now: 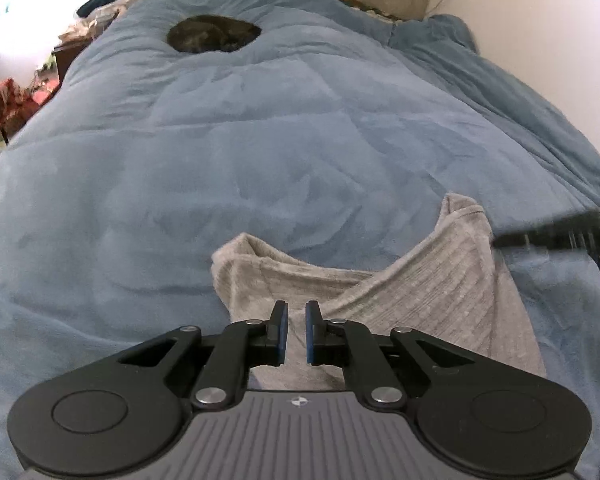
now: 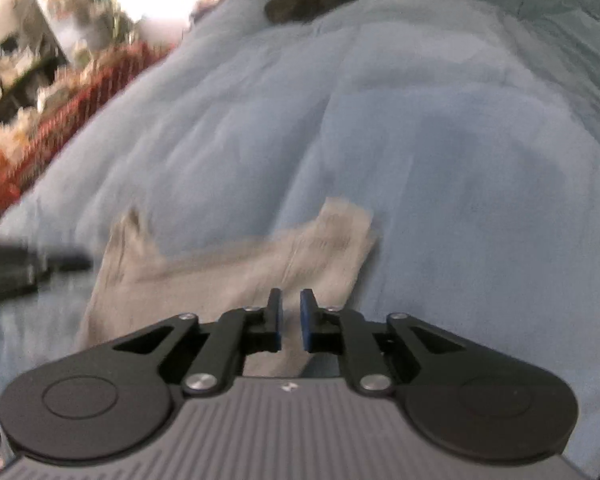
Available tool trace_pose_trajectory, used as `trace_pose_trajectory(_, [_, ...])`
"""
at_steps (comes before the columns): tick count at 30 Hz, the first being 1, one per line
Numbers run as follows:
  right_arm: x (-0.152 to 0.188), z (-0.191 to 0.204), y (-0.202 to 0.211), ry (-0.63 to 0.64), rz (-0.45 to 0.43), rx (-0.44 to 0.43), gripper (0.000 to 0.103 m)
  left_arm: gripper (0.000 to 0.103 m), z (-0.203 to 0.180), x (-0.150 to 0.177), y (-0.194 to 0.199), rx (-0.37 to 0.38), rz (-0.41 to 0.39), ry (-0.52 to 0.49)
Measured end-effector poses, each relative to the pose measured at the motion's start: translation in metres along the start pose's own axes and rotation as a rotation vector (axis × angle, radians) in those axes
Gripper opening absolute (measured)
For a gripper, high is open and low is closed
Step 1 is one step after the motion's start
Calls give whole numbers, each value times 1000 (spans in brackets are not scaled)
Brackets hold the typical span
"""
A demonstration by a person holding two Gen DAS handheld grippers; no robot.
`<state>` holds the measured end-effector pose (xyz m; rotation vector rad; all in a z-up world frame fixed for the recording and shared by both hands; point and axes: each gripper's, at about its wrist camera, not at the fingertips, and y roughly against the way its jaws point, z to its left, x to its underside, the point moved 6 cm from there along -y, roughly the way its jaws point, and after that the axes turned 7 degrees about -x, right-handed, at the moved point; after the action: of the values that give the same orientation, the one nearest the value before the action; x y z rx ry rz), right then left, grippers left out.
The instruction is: Fold clothes
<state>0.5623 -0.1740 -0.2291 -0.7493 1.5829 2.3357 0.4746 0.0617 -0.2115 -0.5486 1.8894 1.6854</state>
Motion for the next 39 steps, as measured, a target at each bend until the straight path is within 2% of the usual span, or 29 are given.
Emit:
trace_pose_trajectory(3, [29,10,5,-38,53,-1,11,7,4,1,-1,4,15,8])
trace_pose_trajectory(7, [49,15,28,-63,54,13,11,7,6,5,4,5,20,2])
trace_pose_trajectory(12, [41,28,32,-31,16,9,12,7,10,11,12,8,14,49])
trace_pose_trajectory(15, [54,42,29,-29,45,-9,12,7,-1,11,23,91,9,56])
trace_pose_trajectory(18, [90,51,33,-14,83,22,11,7,-31,18,32,225,18,-11])
trace_pose_trajectory(20, [108,53,38,-4,98,37,12,7,-51,33,31,274,51,-66])
trace_pose_trajectory(22, [119,53,45,-10,103,37,12,7,-60,55,23,247,110,-116])
trace_pose_trajectory(24, [122,53,52,-39,103,29,12,7,-59,77,19,209,168,-120])
trace_pose_trajectory(29, [121,60,70,-48,76,31,12,7,-49,101,27,174,208,-84])
trace_pose_trajectory(31, [110,66,71,-33,36,25,12,7,-49,101,35,167,194,-90])
trace_pose_trajectory(34, [91,75,66,-9,-17,9,12,7,-46,91,47,166,137,-45])
trace_pose_trajectory(37, [82,91,44,23,-24,-4,12,7,-50,76,59,207,77,38])
trace_pose_trajectory(39, [88,101,28,60,-9,20,12,7,-59,67,62,224,35,48])
